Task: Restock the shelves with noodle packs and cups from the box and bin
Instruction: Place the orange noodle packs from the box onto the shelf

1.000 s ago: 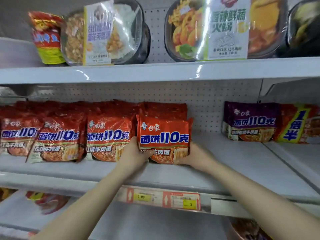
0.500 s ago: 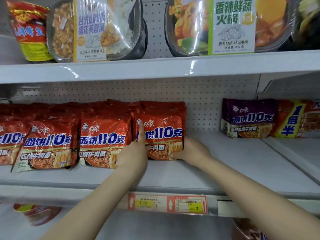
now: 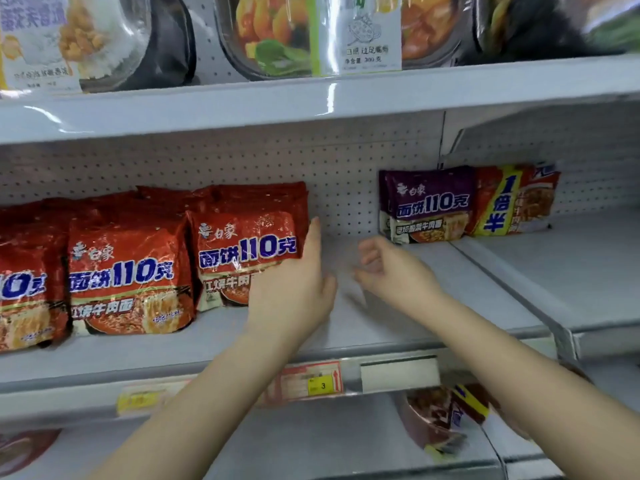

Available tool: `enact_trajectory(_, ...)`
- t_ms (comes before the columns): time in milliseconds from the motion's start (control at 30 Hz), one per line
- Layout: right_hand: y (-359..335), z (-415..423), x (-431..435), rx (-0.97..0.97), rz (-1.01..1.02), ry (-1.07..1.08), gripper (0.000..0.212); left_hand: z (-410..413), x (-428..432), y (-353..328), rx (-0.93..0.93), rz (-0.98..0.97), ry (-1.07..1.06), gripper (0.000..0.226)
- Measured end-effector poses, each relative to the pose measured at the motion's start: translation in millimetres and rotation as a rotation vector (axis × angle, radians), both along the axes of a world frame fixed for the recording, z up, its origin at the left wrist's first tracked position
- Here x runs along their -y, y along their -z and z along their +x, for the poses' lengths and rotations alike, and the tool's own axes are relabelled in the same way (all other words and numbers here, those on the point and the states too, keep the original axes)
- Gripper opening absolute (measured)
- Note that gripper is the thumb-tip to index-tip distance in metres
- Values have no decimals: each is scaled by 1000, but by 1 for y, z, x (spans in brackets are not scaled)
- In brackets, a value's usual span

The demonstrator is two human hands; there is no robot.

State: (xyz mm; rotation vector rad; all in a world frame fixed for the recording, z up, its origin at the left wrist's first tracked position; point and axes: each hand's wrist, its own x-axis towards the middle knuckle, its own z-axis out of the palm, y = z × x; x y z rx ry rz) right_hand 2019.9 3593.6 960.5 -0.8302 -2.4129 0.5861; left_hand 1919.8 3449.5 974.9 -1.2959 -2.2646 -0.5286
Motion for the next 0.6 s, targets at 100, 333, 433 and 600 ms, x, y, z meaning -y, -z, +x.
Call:
enact_trajectory(100,4,50,-12,-136,80,50,43,42,-17,6,28,57,162,69)
enact_trajectory(333,45,181,-46,-254,121,281,33,142,-60,47,421,67,580,55)
enact_trajectory(433,76,238,-53,-319,175,342,31,189,-78,76,498,75,744,35)
enact_trajectory(600,125,320,-57,-376,233,414,33,267,-108,125,626,-4,916,28)
